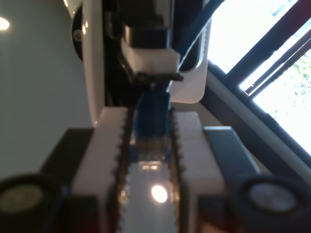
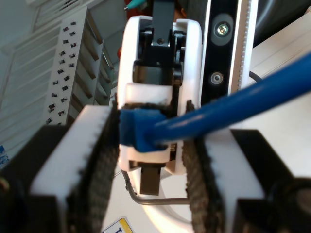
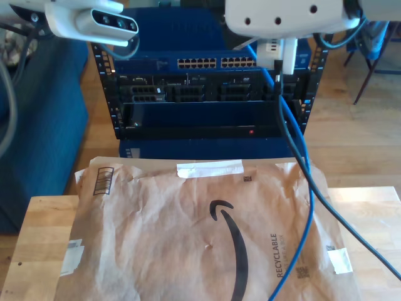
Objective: Grab the cable and plug it in
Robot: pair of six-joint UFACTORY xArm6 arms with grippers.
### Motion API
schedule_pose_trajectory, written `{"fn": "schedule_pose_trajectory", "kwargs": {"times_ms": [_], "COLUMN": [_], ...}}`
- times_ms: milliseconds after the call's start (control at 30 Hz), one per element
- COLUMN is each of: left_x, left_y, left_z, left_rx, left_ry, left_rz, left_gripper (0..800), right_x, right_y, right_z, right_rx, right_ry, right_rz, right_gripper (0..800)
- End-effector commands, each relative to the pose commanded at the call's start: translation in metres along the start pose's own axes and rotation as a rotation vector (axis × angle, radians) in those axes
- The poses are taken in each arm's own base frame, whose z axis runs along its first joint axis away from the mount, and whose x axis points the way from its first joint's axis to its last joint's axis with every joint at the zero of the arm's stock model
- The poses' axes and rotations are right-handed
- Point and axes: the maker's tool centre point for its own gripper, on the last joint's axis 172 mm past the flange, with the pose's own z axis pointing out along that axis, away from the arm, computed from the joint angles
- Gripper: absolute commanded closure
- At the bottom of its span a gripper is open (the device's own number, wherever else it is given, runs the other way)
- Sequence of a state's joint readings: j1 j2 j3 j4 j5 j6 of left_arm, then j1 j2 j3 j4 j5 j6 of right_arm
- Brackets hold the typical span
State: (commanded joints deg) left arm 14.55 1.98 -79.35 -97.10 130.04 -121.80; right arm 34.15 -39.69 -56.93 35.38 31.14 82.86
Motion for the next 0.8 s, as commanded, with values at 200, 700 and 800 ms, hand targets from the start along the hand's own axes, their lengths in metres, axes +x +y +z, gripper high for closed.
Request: {"fn": "schedule_pose_trajectory", "kwargs": {"times_ms": [200,700,800], "left_x": [0.000,-0.002,-0.010], "left_y": [0.000,0.000,0.010], "left_z": [0.000,0.000,-0.003], "left_rx": [0.000,-0.007,-0.056], "left_ry": [0.000,-0.001,-0.019], "left_rz": [0.000,0.048,0.069], "left_gripper": [764,11,6], "right_x": [-0.001,0.000,0.003], "right_y": [0.000,0.000,0.002], "right_z": [0.000,0.002,0.005], "right_rx": [-0.001,-0.002,-0.008], "right_ry": [-0.001,0.000,0.004], "right_rz": [0.000,0.003,0.009], "right_gripper": [642,796,797]}}
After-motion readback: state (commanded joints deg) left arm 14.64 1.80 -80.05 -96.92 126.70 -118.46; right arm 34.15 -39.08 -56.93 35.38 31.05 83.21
